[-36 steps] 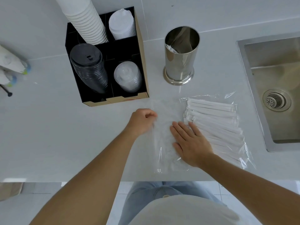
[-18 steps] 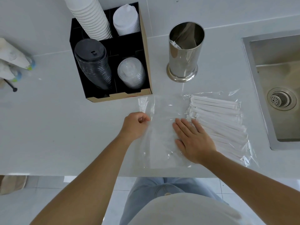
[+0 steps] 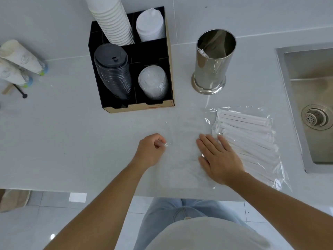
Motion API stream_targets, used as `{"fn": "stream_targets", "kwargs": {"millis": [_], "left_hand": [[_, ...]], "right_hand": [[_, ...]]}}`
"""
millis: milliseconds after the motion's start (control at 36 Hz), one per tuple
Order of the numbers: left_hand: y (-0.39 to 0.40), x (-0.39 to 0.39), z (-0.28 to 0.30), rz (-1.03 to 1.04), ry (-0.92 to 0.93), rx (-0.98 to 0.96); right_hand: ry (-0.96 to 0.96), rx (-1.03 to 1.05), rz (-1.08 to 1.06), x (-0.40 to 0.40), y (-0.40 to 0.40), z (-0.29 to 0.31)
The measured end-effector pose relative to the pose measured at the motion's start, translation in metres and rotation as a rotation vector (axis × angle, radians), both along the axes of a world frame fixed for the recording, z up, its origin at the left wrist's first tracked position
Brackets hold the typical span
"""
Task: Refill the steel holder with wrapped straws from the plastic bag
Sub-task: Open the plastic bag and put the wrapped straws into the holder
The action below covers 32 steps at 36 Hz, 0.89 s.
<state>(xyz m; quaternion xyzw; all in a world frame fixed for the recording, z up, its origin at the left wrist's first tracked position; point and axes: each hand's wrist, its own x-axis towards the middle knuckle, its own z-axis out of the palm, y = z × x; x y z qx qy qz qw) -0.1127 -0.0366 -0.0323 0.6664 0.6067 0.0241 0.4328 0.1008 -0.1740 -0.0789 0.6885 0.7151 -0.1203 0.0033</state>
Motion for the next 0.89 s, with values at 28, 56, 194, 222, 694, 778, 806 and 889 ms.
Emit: {"fn": "stream_targets", "kwargs": {"millis": [28,56,194,222,694,778,806,889], "left_hand": [[0.000,0.000,0.000,-0.006,0.004,0.009],[-0.001,-0.001,-0.001,-0.013,0.013,0.020],[-0.005,-0.009,0.000,-0.111,0.130,0.127],[-0.007,-0.009,0.001,-0.134,0.170,0.154],[0.005,0.071,0.009,-0.407,0.021,0.274],[0.020,0.095,0.009,-0.453,0.032,0.293],[0.024,0.101,0.009,-0.463,0.038,0.296],[0.036,0.118,0.009,-0.503,0.070,0.309]], "right_hand": [[0.007,-0.005,-0.002,0.000,0.000,0.000],[0.015,-0.007,-0.003,0.000,0.001,0.001],[0.066,-0.013,-0.003,0.003,0.002,0.002],[0.096,-0.007,-0.002,0.004,0.002,0.002],[0.410,0.084,-0.329,0.104,0.017,0.044],[0.356,0.083,-0.376,0.129,0.024,0.045],[0.342,0.087,-0.385,0.134,0.027,0.046],[0.317,0.083,-0.394,0.147,0.037,0.047]]}}
